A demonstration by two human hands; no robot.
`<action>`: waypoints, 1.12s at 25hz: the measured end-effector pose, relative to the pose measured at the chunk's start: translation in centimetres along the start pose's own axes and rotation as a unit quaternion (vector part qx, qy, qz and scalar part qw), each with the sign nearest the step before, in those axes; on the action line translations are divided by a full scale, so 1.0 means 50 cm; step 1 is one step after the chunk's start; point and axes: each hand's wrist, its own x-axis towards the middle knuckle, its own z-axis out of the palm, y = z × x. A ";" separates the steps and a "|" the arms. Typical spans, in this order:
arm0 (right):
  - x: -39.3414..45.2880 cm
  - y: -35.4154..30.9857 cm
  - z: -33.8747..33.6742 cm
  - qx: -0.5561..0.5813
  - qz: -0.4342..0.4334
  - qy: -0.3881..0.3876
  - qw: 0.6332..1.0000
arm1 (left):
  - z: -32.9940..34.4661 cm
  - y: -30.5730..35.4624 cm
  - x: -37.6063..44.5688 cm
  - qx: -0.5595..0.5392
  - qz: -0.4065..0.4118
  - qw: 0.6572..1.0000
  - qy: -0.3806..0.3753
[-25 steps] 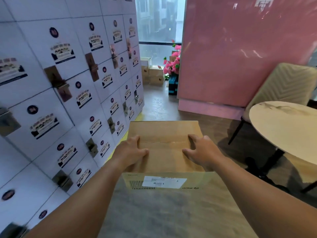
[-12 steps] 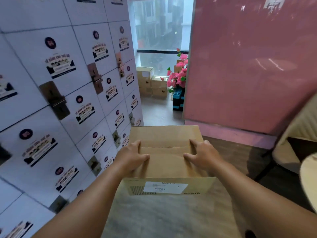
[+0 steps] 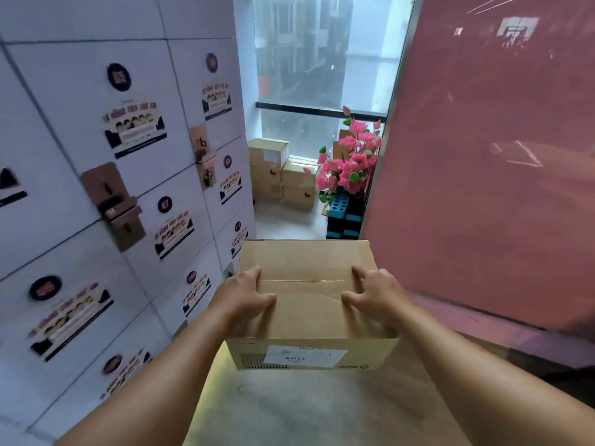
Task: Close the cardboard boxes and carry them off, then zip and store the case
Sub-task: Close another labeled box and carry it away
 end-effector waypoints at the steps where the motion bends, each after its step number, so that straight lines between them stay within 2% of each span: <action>1: 0.065 -0.008 -0.016 0.001 0.005 0.001 1.000 | -0.014 0.003 0.069 0.001 -0.002 1.000 -0.001; 12: 0.804 0.038 -0.117 0.022 0.003 0.005 1.000 | -0.058 0.072 0.819 0.009 -0.031 0.999 -0.016; 17: 1.101 0.027 -0.179 0.009 -0.002 0.001 1.000 | -0.106 0.109 1.100 -0.003 -0.060 0.998 -0.012; 23: 1.454 -0.010 -0.172 0.033 0.014 -0.005 0.999 | -0.129 0.082 1.447 0.030 -0.074 0.997 -0.008; 28: 1.757 -0.046 -0.164 0.043 0.049 -0.009 0.998 | -0.148 0.039 1.780 0.011 -0.079 0.996 -0.034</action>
